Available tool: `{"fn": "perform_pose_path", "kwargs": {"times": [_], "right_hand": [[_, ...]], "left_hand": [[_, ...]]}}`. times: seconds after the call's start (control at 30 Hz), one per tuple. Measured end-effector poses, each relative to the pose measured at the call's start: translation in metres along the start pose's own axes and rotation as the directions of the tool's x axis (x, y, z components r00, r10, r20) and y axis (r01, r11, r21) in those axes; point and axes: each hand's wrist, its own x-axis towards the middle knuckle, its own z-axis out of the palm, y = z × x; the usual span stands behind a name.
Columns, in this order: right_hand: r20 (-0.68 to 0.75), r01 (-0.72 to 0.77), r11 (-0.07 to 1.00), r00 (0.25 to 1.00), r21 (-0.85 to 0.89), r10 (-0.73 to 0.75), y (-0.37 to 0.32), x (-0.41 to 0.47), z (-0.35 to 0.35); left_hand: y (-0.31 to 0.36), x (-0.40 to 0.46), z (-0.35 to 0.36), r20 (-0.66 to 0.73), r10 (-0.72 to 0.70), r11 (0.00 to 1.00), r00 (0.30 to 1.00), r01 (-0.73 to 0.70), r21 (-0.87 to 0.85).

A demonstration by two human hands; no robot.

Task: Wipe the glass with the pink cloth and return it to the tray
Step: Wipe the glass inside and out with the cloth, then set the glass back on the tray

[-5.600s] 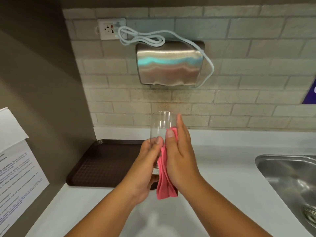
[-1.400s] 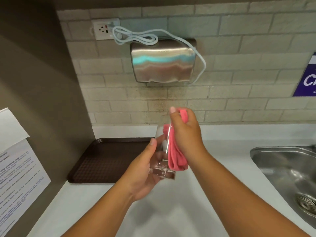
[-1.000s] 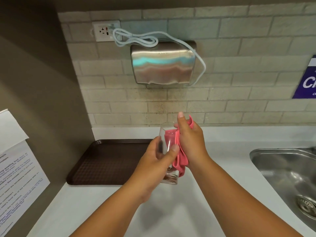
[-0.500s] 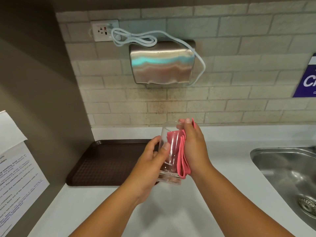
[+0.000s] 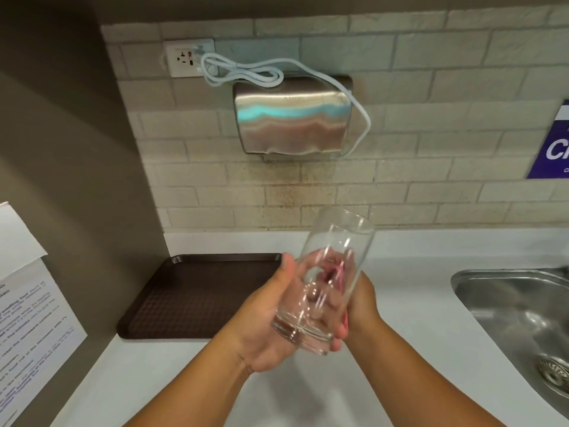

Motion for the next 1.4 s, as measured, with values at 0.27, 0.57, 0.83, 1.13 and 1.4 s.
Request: {"fn": "perform_pose_path", "kwargs": {"times": [0.27,0.57,0.83,1.13,1.4], "right_hand": [[0.000,0.135,0.989,0.991,-0.063,-0.136,0.001,0.015,-0.019],[0.059,0.202,0.957,0.979,-0.210,-0.193,-0.001,0.022,-0.017],[0.071,0.164,0.938,0.986,-0.306,-0.149,0.012,0.030,-0.019],[0.057,0.228,0.856,0.972,-0.463,-0.227,0.018,0.036,-0.035],[0.139,0.282,0.689,0.956,-0.668,-0.257,0.020,0.033,-0.050]], "left_hand": [[0.007,-0.004,-0.039,-0.181,0.074,0.996,0.981,-0.063,0.065],[0.006,-0.003,-0.069,-0.406,0.157,0.961,0.900,-0.045,0.271],[-0.011,0.001,-0.105,-0.506,0.218,0.897,0.835,0.033,0.440],[-0.042,0.019,-0.161,-0.707,0.290,0.797,0.645,0.245,0.551],[-0.058,0.029,-0.202,-0.763,0.286,0.759,0.580,0.348,0.550]]}}
